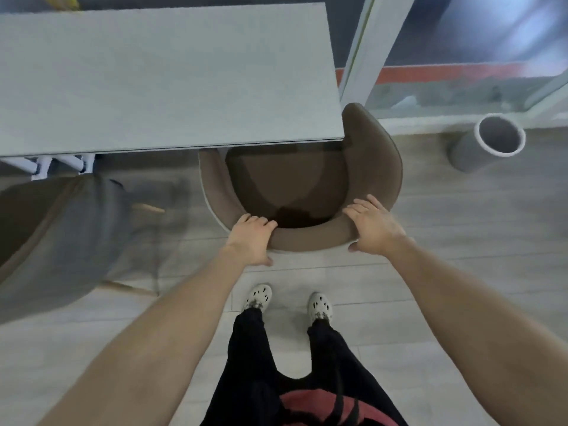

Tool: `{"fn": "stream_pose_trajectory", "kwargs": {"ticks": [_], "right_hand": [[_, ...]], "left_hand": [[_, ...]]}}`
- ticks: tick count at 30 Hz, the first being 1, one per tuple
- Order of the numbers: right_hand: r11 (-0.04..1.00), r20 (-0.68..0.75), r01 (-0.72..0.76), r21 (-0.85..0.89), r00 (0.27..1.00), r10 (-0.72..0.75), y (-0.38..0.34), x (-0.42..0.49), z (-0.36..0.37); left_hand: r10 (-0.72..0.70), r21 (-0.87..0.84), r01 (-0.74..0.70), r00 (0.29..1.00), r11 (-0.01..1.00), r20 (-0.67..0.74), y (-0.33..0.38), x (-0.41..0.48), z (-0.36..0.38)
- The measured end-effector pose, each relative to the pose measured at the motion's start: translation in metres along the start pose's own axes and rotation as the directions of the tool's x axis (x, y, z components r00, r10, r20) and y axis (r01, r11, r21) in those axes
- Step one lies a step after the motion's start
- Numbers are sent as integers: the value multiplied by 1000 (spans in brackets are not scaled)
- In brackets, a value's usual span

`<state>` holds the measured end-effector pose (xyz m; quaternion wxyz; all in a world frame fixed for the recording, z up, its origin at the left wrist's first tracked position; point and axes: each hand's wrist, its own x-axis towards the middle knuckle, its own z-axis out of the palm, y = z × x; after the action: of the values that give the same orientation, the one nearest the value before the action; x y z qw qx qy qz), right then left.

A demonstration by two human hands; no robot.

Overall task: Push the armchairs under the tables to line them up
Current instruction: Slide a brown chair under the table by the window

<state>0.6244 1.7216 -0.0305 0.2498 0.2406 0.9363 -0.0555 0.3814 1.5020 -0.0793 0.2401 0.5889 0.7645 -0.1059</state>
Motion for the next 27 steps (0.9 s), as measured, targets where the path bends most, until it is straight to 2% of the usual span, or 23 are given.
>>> {"fn": "stream_pose_trajectory", "kwargs": {"ticks": [7,13,20,27], "right_hand": [[997,-128,73,-17,989,-75,19,11,17],[998,-145,70,-3,987,-69,1,-7,36],[998,-173,37,48,984,-28,-69,-61,75],[992,-163,-19,125,986,39,-186,-122,119]], "left_hand": [[-101,-34,99,992,995,-72,10,-2,5],[-116,-47,114,991,992,-63,12,-26,21],[-49,2,49,993,999,-107,-4,-93,66],[16,44,-12,996,999,-83,-49,-192,115]]}}
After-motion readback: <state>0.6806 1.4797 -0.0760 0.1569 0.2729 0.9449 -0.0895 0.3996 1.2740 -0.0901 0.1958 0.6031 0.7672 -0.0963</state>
